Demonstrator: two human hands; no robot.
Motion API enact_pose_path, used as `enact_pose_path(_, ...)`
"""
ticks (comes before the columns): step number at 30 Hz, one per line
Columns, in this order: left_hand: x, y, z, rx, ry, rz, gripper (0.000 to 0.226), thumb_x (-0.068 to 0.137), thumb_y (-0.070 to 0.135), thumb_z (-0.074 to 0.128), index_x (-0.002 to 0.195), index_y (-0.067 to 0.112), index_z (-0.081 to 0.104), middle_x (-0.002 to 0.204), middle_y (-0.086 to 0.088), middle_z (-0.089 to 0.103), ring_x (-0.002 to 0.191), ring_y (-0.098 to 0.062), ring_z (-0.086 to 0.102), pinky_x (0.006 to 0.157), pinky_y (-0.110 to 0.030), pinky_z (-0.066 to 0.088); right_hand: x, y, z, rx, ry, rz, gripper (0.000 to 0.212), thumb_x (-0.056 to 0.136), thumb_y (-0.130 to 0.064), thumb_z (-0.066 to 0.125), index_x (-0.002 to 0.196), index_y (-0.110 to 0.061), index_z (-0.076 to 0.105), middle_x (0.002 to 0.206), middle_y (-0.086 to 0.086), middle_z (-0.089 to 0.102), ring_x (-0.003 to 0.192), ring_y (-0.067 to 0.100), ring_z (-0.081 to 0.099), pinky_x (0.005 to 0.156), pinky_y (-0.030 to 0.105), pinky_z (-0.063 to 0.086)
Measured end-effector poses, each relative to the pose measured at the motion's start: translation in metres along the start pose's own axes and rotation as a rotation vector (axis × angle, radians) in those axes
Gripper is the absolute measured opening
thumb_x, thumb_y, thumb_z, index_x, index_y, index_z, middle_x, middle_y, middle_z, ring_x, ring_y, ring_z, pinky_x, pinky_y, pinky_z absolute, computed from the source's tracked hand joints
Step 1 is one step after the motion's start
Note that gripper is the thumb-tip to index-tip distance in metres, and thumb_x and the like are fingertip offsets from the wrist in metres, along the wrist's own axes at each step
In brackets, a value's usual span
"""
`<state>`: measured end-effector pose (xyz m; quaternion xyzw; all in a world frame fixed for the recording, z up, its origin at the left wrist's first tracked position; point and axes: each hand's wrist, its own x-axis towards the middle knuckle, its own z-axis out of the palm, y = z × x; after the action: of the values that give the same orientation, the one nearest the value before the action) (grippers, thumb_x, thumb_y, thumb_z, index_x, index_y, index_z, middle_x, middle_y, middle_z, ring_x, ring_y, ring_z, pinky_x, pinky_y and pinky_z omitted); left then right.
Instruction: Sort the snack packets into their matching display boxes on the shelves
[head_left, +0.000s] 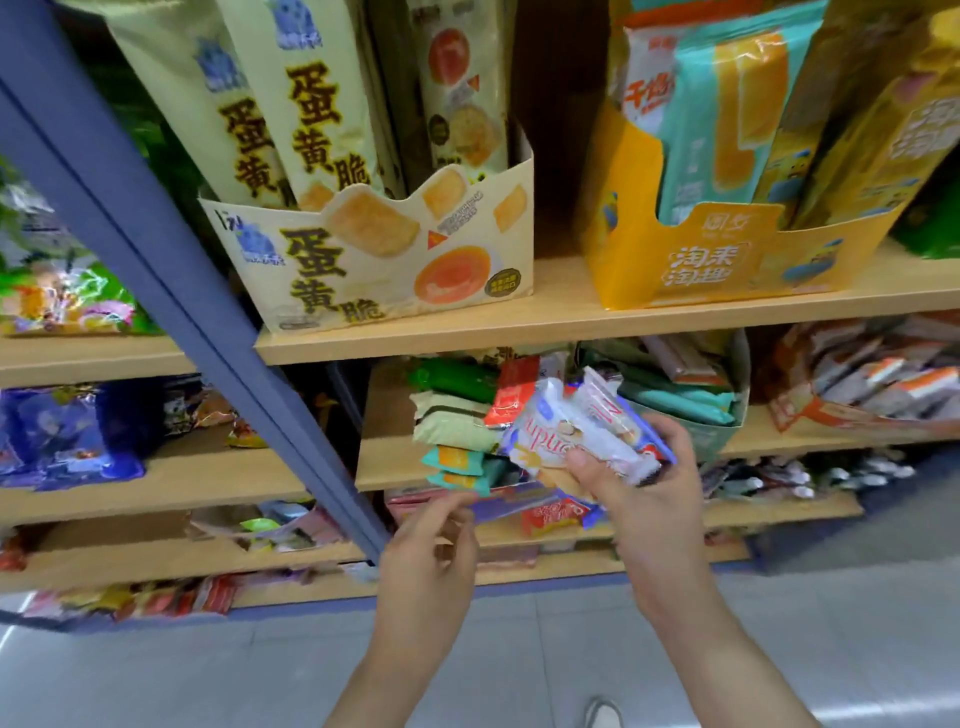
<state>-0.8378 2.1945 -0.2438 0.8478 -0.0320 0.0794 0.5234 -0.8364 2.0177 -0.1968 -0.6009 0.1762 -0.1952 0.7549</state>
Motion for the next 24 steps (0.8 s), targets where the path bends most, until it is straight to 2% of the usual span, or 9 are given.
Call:
enact_pose_path(3, 0.018, 0.015, -0.018, -0.136, -0.013, -0.058, 0.065, 0.084, 0.000, 0.069, 0.122, 0.048, 0.048, 0.109, 0.012, 0.061, 0.087, -0.007, 0.063, 0.071, -0.012, 0.050, -0.001, 0.000, 0.022, -0.247, -0.174, -0.210, 0.058, 0.069, -0.002, 0.087, 0.103, -0.035, 0.054, 0.102, -0.019, 0.065, 0.095, 0.002, 0.065, 0.076, 0.015, 0.052)
enact_pose_path(5, 0.033, 0.023, -0.021, -0.143, -0.084, -0.050, 0.080, 0.082, 0.001, 0.071, 0.139, 0.045, 0.036, 0.121, 0.023, 0.053, 0.099, -0.003, 0.061, 0.079, -0.014, 0.051, 0.004, 0.004, 0.033, -0.367, -0.252, -0.274, 0.055, 0.070, -0.012, 0.088, 0.101, -0.041, 0.053, 0.103, -0.026, 0.063, 0.100, 0.000, 0.062, 0.079, 0.015, 0.050)
enact_pose_path(7, 0.050, 0.029, -0.020, -0.083, -0.148, -0.003, 0.084, 0.081, 0.005, 0.073, 0.144, 0.041, 0.031, 0.124, 0.025, 0.051, 0.103, 0.000, 0.059, 0.082, -0.014, 0.050, 0.010, 0.010, 0.039, -0.411, -0.274, -0.281, 0.053, 0.071, -0.016, 0.088, 0.100, -0.043, 0.052, 0.103, -0.029, 0.062, 0.101, 0.000, 0.061, 0.082, 0.016, 0.050)
enact_pose_path(10, 0.073, 0.031, -0.015, -0.014, -0.215, 0.009, 0.057, 0.083, 0.010, 0.074, 0.124, 0.041, 0.047, 0.107, 0.016, 0.061, 0.086, -0.004, 0.058, 0.072, -0.010, 0.046, 0.019, 0.020, 0.039, -0.502, -0.310, -0.263, 0.056, 0.071, -0.016, 0.087, 0.100, -0.044, 0.049, 0.101, -0.029, 0.059, 0.098, -0.002, 0.058, 0.081, 0.014, 0.047)
enact_pose_path(13, 0.080, 0.026, -0.014, 0.024, -0.217, 0.001, 0.038, 0.086, 0.006, 0.070, 0.100, 0.037, 0.054, 0.091, 0.011, 0.063, 0.081, -0.009, 0.056, 0.071, -0.015, 0.047, 0.028, 0.023, 0.030, -0.721, -0.322, -0.277, 0.052, 0.069, -0.038, 0.086, 0.107, -0.044, 0.050, 0.107, -0.023, 0.055, 0.106, 0.003, 0.053, 0.091, 0.033, 0.049)
enact_pose_path(15, 0.080, 0.020, -0.018, 0.125, -0.164, 0.084, 0.033, 0.086, 0.004, 0.067, 0.107, 0.028, 0.060, 0.100, 0.007, 0.064, 0.091, -0.010, 0.056, 0.080, -0.014, 0.046, 0.032, 0.020, 0.023, -0.877, -0.296, -0.349, 0.057, 0.067, -0.054, 0.079, 0.115, -0.032, 0.058, 0.110, -0.022, 0.049, 0.113, 0.007, 0.046, 0.093, 0.045, 0.045)
enact_pose_path(18, 0.077, 0.016, -0.020, 0.272, -0.079, 0.323, 0.041, 0.085, -0.005, 0.062, 0.116, 0.021, 0.061, 0.110, 0.004, 0.062, 0.099, -0.010, 0.048, 0.083, -0.004, 0.034, 0.034, 0.013, 0.020, -0.990, -0.338, -0.346, 0.060, 0.071, -0.055, 0.078, 0.122, -0.028, 0.060, 0.104, -0.021, 0.045, 0.113, 0.012, 0.045, 0.092, 0.047, 0.042)
enact_pose_path(22, 0.078, 0.014, -0.030, 0.389, 0.038, 0.490, 0.040, 0.085, 0.001, 0.048, 0.118, 0.023, 0.057, 0.116, 0.001, 0.058, 0.098, -0.018, 0.047, 0.079, -0.023, 0.040, 0.037, 0.014, 0.018, -1.005, -0.403, -0.261, 0.074, 0.076, -0.049, 0.078, 0.139, -0.026, 0.048, 0.106, -0.014, 0.043, 0.114, 0.018, 0.049, 0.096, 0.045, 0.045)
enact_pose_path(24, 0.079, 0.012, -0.031, 0.510, -0.009, 0.528, 0.040, 0.084, 0.004, 0.050, 0.118, 0.023, 0.055, 0.114, -0.003, 0.059, 0.095, -0.022, 0.046, 0.069, -0.034, 0.048, 0.038, 0.017, 0.018, -0.974, -0.401, -0.251, 0.081, 0.074, -0.047, 0.080, 0.143, -0.026, 0.043, 0.115, -0.008, 0.049, 0.117, 0.018, 0.047, 0.096, 0.043, 0.046)
